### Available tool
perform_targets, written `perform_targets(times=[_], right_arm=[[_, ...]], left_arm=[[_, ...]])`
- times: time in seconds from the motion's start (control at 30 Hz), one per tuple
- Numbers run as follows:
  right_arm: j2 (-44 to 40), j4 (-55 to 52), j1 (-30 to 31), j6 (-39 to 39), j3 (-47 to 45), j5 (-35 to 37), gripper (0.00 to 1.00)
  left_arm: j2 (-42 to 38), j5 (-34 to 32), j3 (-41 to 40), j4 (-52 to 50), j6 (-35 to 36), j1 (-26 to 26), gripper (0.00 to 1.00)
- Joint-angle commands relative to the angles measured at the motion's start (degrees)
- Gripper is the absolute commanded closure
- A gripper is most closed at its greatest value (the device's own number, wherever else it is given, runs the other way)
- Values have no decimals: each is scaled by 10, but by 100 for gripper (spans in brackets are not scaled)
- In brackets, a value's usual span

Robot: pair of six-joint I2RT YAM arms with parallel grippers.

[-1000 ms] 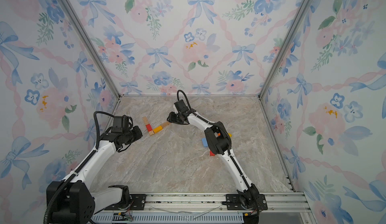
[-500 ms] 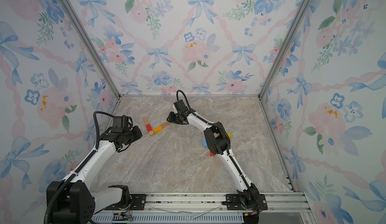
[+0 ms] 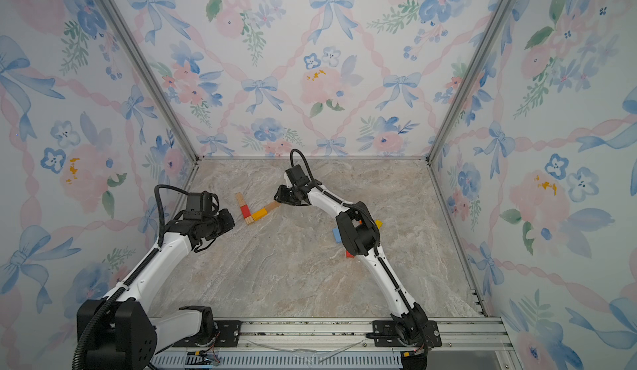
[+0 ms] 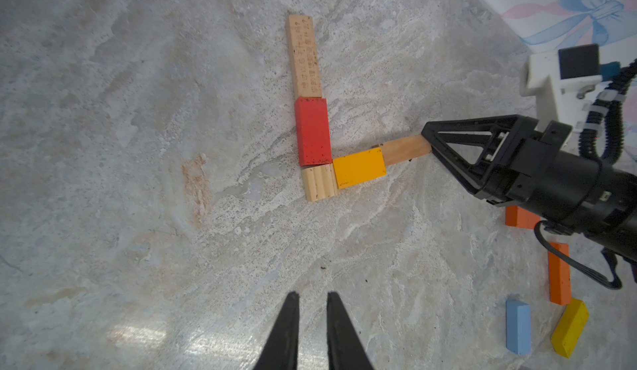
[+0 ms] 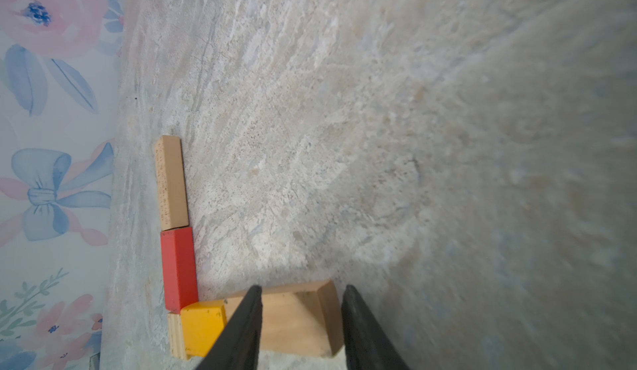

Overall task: Assemble the letter v with building blocks
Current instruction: Adjust the building block at the center of the board.

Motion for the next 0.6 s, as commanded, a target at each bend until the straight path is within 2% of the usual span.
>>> perform_targets(times=[0.0, 0.1, 0.33, 0.57], right_arm=[[18, -23, 5, -2, 16, 4, 52], [14, -24, 4, -3, 16, 4, 44], [-21, -29, -7, -17, 9, 6, 35], [-122, -6, -29, -43, -45, -3, 29]], left_arm=[[-13, 10, -8, -4, 4, 6, 81], [-12, 10, -7, -4, 3, 6, 81], [-3, 14, 5, -4, 4, 7, 89], [33, 25, 70, -4, 14, 0, 89]])
